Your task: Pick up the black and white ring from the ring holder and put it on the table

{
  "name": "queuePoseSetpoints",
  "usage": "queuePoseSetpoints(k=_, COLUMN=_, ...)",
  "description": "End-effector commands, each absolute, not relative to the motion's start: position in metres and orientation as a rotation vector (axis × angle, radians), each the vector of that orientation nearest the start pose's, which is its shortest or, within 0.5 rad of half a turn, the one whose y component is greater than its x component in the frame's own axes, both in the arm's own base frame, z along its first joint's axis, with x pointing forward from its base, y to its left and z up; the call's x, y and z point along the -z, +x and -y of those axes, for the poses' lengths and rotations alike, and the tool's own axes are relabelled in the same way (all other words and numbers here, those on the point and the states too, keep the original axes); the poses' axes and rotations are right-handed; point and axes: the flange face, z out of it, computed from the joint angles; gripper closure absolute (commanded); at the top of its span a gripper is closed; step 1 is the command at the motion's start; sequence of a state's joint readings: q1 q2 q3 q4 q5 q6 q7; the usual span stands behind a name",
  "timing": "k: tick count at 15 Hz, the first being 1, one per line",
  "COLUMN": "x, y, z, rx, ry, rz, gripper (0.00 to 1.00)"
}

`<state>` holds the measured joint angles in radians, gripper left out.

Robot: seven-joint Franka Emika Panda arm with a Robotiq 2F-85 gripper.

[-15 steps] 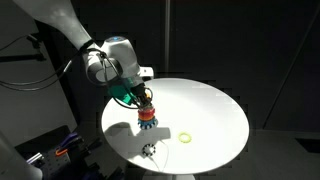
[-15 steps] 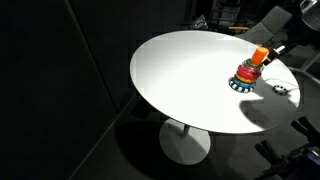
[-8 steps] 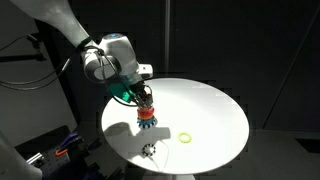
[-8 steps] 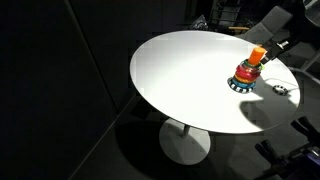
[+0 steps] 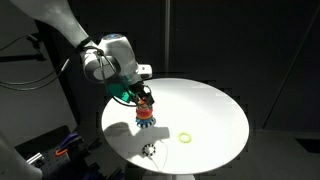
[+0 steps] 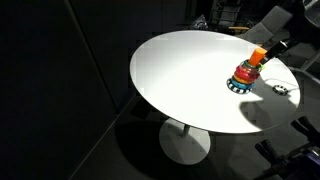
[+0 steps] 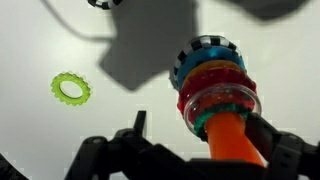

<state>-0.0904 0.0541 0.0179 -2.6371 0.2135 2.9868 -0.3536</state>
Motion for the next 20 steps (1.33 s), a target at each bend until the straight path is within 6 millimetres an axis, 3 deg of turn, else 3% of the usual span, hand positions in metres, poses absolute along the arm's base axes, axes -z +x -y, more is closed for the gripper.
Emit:
queuePoseSetpoints(k=1, x=-0.253, y=0.452, z=0.047, rx=0.488, ry=-3.110, rz=0.115, gripper=0.00)
queuePoseSetpoints(k=12, x=-0.246, y=0.457, z=0.028, rx=0.479, ry=-3.093, rz=0.153, gripper=0.00)
queuePoseSetpoints(k=20, x=-0.242, y=0.462, z=0.028, rx=0.504, ry=-3.100, rz=0.162, gripper=0.00)
